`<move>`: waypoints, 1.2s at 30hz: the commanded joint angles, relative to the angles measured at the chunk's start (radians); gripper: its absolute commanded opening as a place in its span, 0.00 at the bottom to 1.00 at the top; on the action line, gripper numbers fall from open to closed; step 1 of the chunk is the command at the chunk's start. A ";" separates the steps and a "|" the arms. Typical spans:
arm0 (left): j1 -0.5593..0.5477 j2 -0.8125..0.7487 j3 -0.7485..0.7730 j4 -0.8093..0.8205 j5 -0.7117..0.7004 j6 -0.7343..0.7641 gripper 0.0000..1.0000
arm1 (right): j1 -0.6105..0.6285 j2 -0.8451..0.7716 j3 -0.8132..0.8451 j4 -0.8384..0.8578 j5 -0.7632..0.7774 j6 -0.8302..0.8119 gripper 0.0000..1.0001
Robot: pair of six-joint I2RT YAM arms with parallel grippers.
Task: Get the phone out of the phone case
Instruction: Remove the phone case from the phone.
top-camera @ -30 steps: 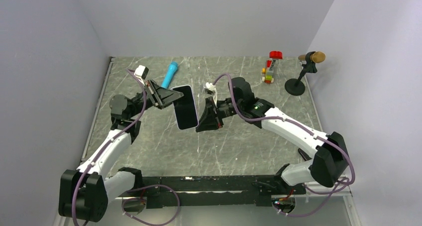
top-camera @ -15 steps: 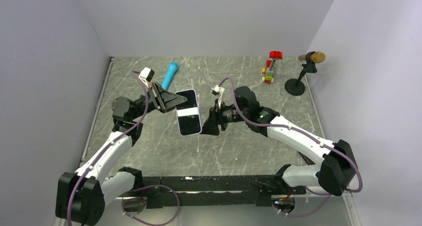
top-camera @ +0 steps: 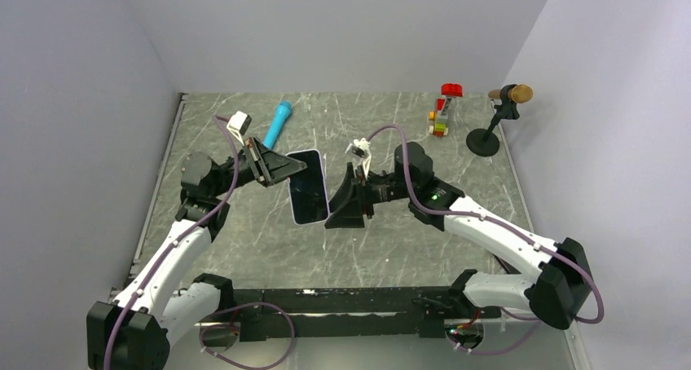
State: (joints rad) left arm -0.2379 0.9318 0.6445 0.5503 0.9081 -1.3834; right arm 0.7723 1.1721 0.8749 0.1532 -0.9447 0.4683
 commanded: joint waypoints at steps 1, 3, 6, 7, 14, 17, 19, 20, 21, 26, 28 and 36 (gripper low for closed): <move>0.002 -0.031 0.054 0.012 -0.019 0.009 0.00 | 0.017 0.032 0.069 0.087 -0.035 0.025 0.56; 0.002 -0.031 0.058 0.011 -0.016 0.006 0.00 | 0.022 0.038 0.069 0.100 -0.050 0.019 0.46; 0.002 -0.031 0.053 0.033 -0.010 -0.021 0.00 | 0.025 0.044 0.063 0.113 -0.058 0.002 0.34; 0.002 -0.029 0.051 0.043 -0.006 -0.034 0.00 | 0.027 0.049 0.063 0.112 -0.057 -0.007 0.30; 0.002 -0.007 0.049 0.060 0.043 -0.160 0.00 | 0.054 0.090 0.105 -0.053 0.012 -0.308 0.00; 0.002 0.008 0.042 0.111 0.070 -0.241 0.00 | 0.088 0.076 0.103 -0.100 0.163 -0.468 0.00; 0.002 0.009 0.038 0.108 0.077 -0.258 0.00 | 0.106 0.075 0.119 -0.115 0.270 -0.536 0.00; 0.002 0.006 0.035 0.099 0.076 -0.260 0.00 | 0.117 0.078 0.131 -0.121 0.322 -0.560 0.00; 0.002 0.004 0.029 0.088 0.073 -0.260 0.00 | 0.128 0.082 0.145 -0.129 0.370 -0.586 0.00; 0.001 0.000 -0.007 0.086 0.065 -0.280 0.00 | 0.174 0.091 0.193 -0.102 0.607 -0.660 0.00; 0.000 -0.006 -0.017 0.069 0.059 -0.276 0.00 | 0.199 0.089 0.210 -0.092 0.669 -0.693 0.00; 0.000 0.006 -0.030 0.001 0.056 -0.242 0.00 | 0.318 0.100 0.299 -0.148 0.864 -0.875 0.00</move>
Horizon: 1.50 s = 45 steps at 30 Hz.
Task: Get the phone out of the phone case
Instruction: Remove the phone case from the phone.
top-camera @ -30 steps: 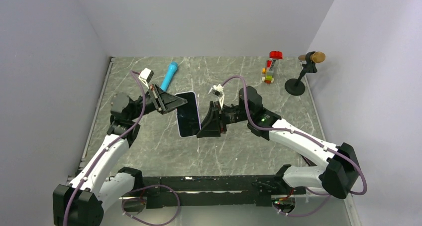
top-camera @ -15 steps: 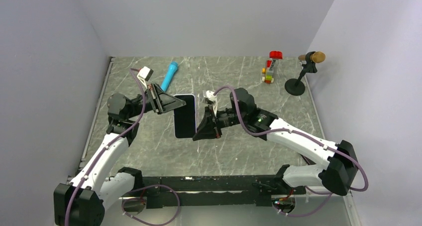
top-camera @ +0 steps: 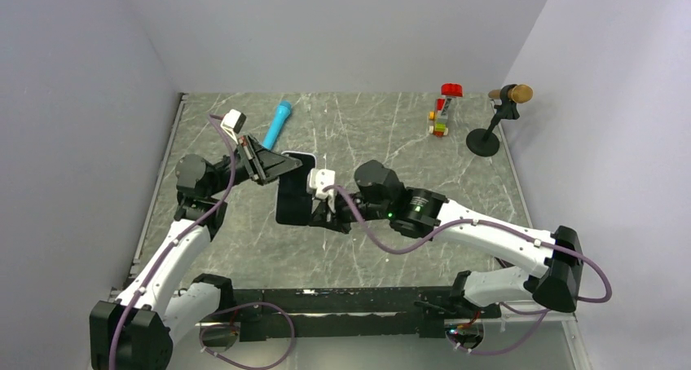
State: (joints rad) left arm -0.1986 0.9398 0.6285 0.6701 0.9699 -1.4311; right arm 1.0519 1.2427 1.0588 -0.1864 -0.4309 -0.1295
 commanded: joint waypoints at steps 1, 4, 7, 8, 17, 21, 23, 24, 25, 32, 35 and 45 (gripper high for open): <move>-0.039 0.001 -0.018 -0.117 -0.009 -0.195 0.00 | 0.052 0.034 0.129 0.170 0.371 -0.293 0.00; -0.039 0.006 -0.025 -0.132 -0.021 -0.189 0.00 | 0.069 0.035 0.141 0.158 0.427 -0.327 0.00; -0.039 0.023 -0.028 -0.104 -0.026 -0.201 0.00 | 0.069 0.014 0.114 0.181 0.497 -0.330 0.00; -0.039 0.027 -0.029 -0.093 -0.025 -0.206 0.00 | 0.068 0.003 0.099 0.212 0.501 -0.322 0.00; -0.026 0.049 -0.042 0.056 -0.120 -0.177 0.00 | 0.007 -0.067 -0.047 0.134 0.512 0.151 0.43; -0.019 0.053 -0.019 -0.011 -0.140 -0.077 0.00 | -0.100 -0.097 -0.090 -0.024 0.363 0.545 0.57; -0.019 0.066 -0.004 -0.036 -0.147 -0.034 0.00 | -0.171 -0.086 -0.109 -0.053 0.119 0.745 0.52; -0.019 0.072 0.002 -0.040 -0.150 -0.017 0.00 | -0.182 -0.100 -0.133 -0.018 0.029 0.818 0.49; -0.019 0.078 0.004 -0.036 -0.154 -0.007 0.00 | -0.183 -0.121 -0.163 0.029 -0.018 0.885 0.49; -0.020 0.094 -0.024 -0.010 -0.187 0.002 0.00 | -0.179 -0.278 -0.347 0.416 0.018 1.224 0.65; -0.024 0.095 -0.046 0.000 -0.201 -0.015 0.00 | -0.178 -0.236 -0.361 0.487 0.016 1.306 0.57; -0.030 0.088 -0.105 0.059 -0.202 -0.065 0.00 | -0.154 -0.140 -0.348 0.611 0.022 1.378 0.46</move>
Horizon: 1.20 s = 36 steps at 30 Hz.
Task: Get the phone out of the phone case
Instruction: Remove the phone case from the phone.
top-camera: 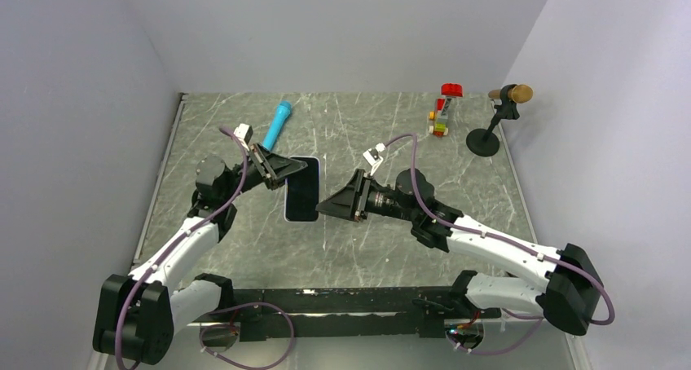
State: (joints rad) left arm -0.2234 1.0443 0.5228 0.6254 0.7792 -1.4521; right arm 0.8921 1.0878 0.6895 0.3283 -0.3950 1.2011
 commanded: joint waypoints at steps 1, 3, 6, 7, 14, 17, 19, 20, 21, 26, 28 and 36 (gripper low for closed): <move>-0.005 -0.015 -0.003 0.109 -0.009 -0.048 0.00 | 0.008 0.019 0.023 0.093 -0.009 0.042 0.45; -0.005 -0.013 -0.013 0.148 -0.007 -0.063 0.00 | 0.013 0.022 0.019 0.071 0.020 0.025 0.45; -0.005 -0.016 -0.021 0.156 -0.008 -0.074 0.00 | 0.014 0.026 0.019 0.029 0.036 0.007 0.45; -0.005 -0.018 -0.018 0.146 -0.008 -0.068 0.00 | 0.015 0.024 0.017 0.033 0.033 0.007 0.45; -0.016 -0.013 -0.019 0.146 -0.013 -0.067 0.00 | 0.026 0.066 0.032 0.100 0.005 0.021 0.37; -0.036 -0.007 -0.015 0.160 -0.014 -0.066 0.00 | 0.031 0.093 0.042 0.123 0.018 0.017 0.38; -0.049 -0.011 -0.019 0.160 -0.022 -0.068 0.00 | 0.033 0.115 0.045 0.141 0.024 0.027 0.37; -0.056 -0.012 -0.017 0.154 -0.023 -0.064 0.00 | 0.032 0.125 0.047 0.154 0.025 0.031 0.37; -0.063 -0.012 -0.014 0.139 -0.022 -0.058 0.00 | 0.031 0.132 0.049 0.167 0.028 0.032 0.37; -0.090 -0.012 -0.014 0.118 0.003 -0.025 0.00 | 0.012 0.167 0.075 0.201 0.033 0.026 0.33; -0.095 -0.012 -0.018 0.103 0.017 -0.006 0.00 | -0.015 0.180 0.078 0.234 0.004 0.044 0.26; -0.075 0.012 -0.086 0.325 0.076 -0.070 0.70 | -0.066 0.189 0.047 0.426 -0.147 0.117 0.00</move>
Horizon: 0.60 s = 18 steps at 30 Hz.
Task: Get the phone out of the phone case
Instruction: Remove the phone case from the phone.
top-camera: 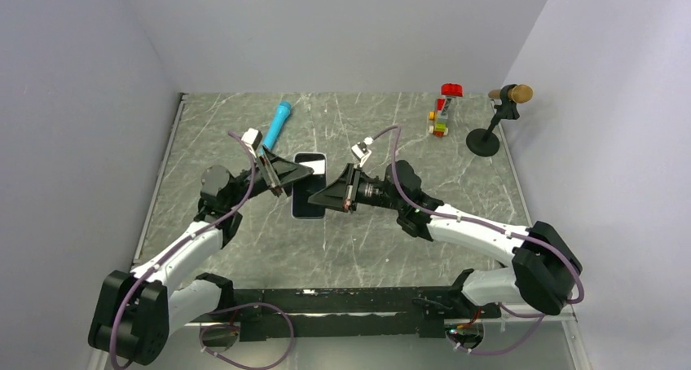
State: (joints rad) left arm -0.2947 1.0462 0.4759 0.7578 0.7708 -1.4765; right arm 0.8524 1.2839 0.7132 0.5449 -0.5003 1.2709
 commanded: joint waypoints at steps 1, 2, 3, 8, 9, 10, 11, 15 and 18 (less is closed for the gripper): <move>0.003 0.017 -0.044 0.235 0.097 -0.055 0.82 | -0.029 -0.013 0.013 0.230 -0.045 0.059 0.00; 0.010 0.024 -0.051 0.275 0.107 -0.064 0.90 | -0.034 -0.018 0.007 0.246 -0.046 0.070 0.00; 0.017 0.027 -0.059 0.312 0.115 -0.075 0.95 | -0.041 -0.022 0.003 0.253 -0.049 0.081 0.00; 0.070 -0.002 -0.111 0.419 0.149 -0.090 0.99 | -0.071 -0.029 -0.012 0.320 -0.077 0.141 0.00; 0.078 -0.016 -0.123 0.416 0.151 -0.081 0.99 | -0.073 -0.027 -0.011 0.335 -0.084 0.147 0.00; 0.086 -0.037 -0.137 0.405 0.149 -0.070 0.99 | -0.076 -0.023 -0.009 0.345 -0.091 0.153 0.00; 0.092 -0.061 -0.147 0.380 0.146 -0.057 1.00 | -0.076 -0.018 -0.006 0.353 -0.098 0.157 0.00; 0.103 -0.190 -0.190 0.209 0.116 0.050 0.98 | -0.076 -0.016 -0.002 0.397 -0.123 0.168 0.00; 0.103 -0.266 -0.184 0.091 0.108 0.122 0.92 | -0.076 -0.016 0.011 0.361 -0.129 0.146 0.00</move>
State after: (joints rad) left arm -0.1959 0.8612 0.2836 0.9607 0.8848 -1.4769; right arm 0.7784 1.2915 0.6956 0.7830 -0.5938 1.4151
